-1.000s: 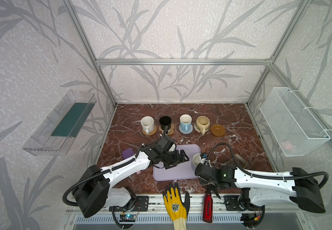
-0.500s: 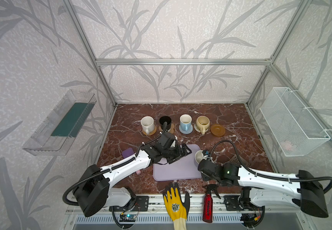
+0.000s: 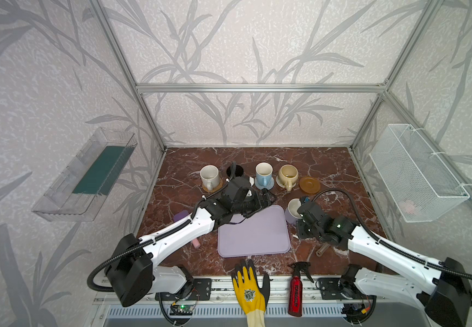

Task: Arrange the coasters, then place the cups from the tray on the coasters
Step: 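Lift the lavender mug with the right gripper toward the wooden coaster, then lower the lavender mug onto the wooden coaster with the right gripper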

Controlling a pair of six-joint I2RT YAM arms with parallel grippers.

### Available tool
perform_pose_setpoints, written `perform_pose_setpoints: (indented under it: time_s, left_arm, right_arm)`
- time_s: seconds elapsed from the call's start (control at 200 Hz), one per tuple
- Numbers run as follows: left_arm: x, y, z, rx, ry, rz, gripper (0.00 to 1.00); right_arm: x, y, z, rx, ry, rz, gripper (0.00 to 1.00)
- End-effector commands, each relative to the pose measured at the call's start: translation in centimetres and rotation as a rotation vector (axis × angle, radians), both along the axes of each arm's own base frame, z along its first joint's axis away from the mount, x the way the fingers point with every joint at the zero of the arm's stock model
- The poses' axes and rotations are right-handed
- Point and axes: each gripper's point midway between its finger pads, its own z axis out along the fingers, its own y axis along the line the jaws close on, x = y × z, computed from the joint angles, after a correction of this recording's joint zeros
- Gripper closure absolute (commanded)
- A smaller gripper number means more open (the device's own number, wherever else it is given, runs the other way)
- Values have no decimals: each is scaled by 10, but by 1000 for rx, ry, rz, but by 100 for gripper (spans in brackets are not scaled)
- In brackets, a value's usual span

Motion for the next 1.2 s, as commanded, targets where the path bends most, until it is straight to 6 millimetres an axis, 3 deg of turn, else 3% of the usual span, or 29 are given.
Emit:
perform_pose_setpoints:
  time_s: [0.0, 0.68, 0.955, 1.195]
  left_arm:
    - [10, -11, 20, -31, -58, -17, 1]
    - [50, -51, 32, 53, -89, -115, 1]
    - [72, -69, 28, 49, -73, -136, 1]
    - [92, -84, 15, 81, -51, -147, 1]
  right_arm:
    - [19, 1, 28, 29, -66, 31, 100]
    - [108, -72, 56, 32, -90, -147, 100]
    - [147, -94, 48, 59, -62, -241, 100]
    - [179, -100, 33, 31, -35, -288, 100]
